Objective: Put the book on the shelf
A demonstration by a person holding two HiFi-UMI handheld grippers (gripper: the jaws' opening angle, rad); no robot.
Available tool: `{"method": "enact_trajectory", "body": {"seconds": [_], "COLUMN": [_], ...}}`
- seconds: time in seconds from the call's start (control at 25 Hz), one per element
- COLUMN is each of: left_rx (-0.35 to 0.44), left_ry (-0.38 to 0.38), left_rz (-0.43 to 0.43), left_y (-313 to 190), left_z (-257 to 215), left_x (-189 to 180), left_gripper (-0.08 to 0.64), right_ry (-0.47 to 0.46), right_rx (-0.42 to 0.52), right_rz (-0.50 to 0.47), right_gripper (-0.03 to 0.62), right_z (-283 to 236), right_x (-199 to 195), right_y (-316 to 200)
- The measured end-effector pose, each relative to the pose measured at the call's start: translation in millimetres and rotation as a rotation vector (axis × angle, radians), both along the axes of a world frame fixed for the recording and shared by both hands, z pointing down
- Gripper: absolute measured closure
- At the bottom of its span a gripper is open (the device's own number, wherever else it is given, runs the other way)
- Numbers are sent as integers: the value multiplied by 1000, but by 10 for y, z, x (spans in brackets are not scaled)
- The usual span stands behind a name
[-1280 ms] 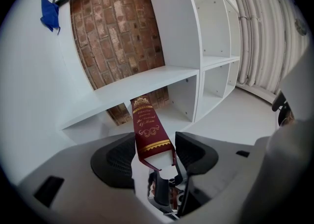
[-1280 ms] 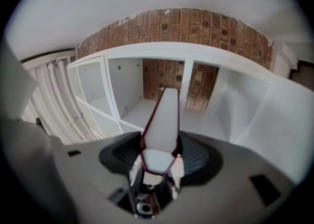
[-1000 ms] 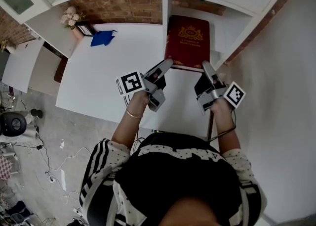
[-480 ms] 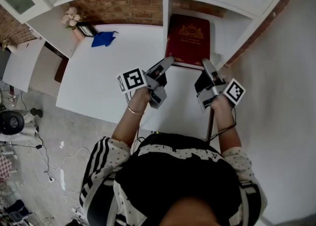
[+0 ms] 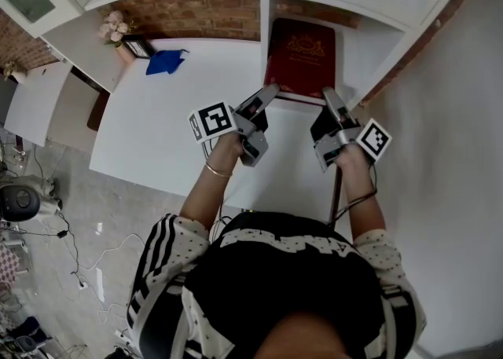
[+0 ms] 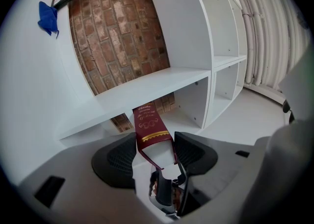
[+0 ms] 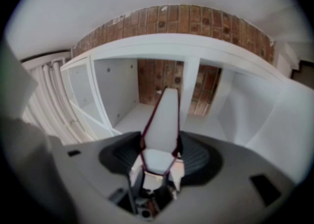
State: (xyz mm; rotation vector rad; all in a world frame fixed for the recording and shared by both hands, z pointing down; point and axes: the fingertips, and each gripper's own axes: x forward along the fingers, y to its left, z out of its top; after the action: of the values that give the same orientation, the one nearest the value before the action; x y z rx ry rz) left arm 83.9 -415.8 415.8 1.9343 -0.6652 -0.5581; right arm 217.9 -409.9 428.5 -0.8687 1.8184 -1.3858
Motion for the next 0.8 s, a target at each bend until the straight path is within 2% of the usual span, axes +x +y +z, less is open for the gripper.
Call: {"method": "enact_trajectory", "body": {"seconds": [0.8], "left_rx": [-22], "left_ry": [20], "left_rz": [-55], "left_y": [-182], "left_z": [-4], "left_x": [13], "left_gripper": [299], "right_ry": [-32], "right_rx": [4], "right_rz": [18], "right_gripper": [337], "right_z": [-32], "right_x": [37], "right_y": [-204]}}
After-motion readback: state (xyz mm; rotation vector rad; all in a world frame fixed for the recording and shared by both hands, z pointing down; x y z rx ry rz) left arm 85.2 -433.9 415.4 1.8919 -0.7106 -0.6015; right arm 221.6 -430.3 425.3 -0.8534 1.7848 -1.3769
